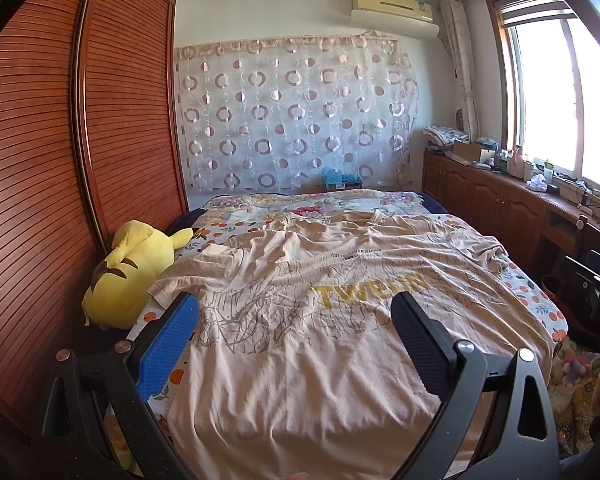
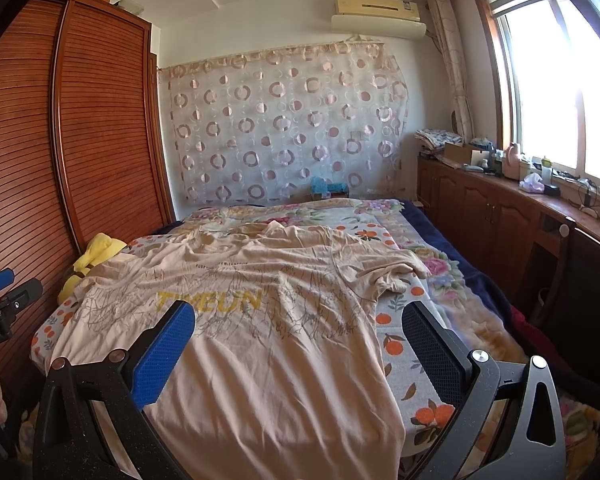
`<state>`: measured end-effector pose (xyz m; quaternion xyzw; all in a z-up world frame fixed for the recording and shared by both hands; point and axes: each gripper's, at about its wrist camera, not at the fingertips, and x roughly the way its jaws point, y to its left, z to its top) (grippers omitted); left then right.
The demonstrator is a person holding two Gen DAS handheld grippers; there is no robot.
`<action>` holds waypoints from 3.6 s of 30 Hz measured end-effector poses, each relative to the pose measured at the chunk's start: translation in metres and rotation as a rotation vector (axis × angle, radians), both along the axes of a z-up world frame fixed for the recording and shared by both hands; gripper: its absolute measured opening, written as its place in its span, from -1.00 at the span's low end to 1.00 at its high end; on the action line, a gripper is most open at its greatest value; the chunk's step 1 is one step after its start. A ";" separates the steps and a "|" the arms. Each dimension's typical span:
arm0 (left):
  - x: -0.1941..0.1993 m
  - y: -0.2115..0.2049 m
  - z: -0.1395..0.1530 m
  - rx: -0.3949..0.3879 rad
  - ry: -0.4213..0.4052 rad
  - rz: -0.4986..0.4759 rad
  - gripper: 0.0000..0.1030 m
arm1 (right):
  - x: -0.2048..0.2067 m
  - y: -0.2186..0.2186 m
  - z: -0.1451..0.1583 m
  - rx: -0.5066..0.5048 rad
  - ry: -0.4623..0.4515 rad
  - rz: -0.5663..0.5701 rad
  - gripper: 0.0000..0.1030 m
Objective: Fold small clothes
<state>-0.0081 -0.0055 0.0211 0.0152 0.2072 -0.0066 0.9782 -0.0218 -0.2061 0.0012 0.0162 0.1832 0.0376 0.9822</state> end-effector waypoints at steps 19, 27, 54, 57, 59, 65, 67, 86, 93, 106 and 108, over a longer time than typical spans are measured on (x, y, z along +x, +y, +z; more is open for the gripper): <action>0.000 0.001 0.001 -0.002 0.000 -0.003 0.89 | 0.000 0.001 0.000 0.001 0.001 0.002 1.00; -0.001 0.000 0.003 -0.002 -0.006 -0.006 0.89 | 0.000 0.001 0.000 0.000 0.001 0.002 1.00; 0.003 0.001 -0.004 -0.005 0.014 -0.004 0.89 | 0.006 0.002 -0.007 0.028 0.026 0.039 1.00; 0.012 0.008 -0.016 -0.017 0.039 -0.007 0.89 | 0.014 0.004 -0.011 0.043 0.053 0.070 1.00; 0.018 0.014 -0.022 -0.009 0.066 0.000 0.89 | 0.019 0.004 -0.012 0.044 0.062 0.086 1.00; 0.038 0.049 -0.043 -0.017 0.147 0.021 0.89 | 0.035 0.010 -0.010 0.021 0.067 0.156 1.00; 0.044 0.060 -0.048 -0.010 0.161 0.040 0.89 | 0.041 0.013 -0.007 0.011 0.069 0.192 1.00; 0.095 0.166 -0.073 -0.067 0.251 0.084 0.86 | 0.118 0.044 -0.022 -0.113 0.188 0.492 1.00; 0.141 0.198 -0.074 -0.105 0.306 0.028 0.58 | 0.162 0.058 -0.031 -0.152 0.322 0.597 1.00; 0.227 0.242 -0.107 -0.236 0.484 0.021 0.38 | 0.205 0.071 -0.023 -0.199 0.343 0.696 0.69; 0.234 0.250 -0.115 -0.279 0.513 0.030 0.31 | 0.204 0.075 -0.020 -0.225 0.335 0.702 0.69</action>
